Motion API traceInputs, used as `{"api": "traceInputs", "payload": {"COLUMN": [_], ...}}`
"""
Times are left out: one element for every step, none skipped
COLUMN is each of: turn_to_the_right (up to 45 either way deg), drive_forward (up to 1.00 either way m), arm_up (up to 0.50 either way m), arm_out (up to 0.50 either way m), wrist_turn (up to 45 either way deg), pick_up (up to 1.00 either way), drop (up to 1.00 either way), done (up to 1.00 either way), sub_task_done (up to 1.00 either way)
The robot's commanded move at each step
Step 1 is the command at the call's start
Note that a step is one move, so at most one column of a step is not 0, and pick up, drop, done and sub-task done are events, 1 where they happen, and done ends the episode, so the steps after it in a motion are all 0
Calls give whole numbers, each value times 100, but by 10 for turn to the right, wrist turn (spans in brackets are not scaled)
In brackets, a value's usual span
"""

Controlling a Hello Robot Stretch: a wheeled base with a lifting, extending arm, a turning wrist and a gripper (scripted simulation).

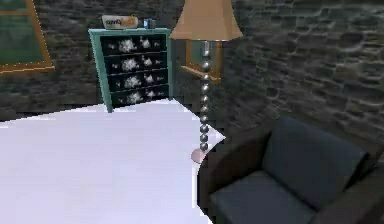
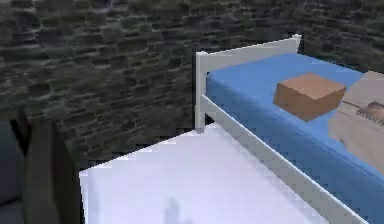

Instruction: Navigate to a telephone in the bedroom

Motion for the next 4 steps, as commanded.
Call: {"api": "traceInputs", "payload": {"turn_to_the_right": [-450, -450, -450, 0], "drive_forward": [0, 0, 0, 100], "arm_up": [0, 0, 0, 0], "arm_out": [0, 0, 0, 0], "wrist_turn": [0, 0, 0, 0], "pick_up": [0, 0, 0, 0], "drop": [0, 0, 0, 0], "done": [0, 0, 0, 0], "sub_task_done": [0, 0, 0, 0]}}
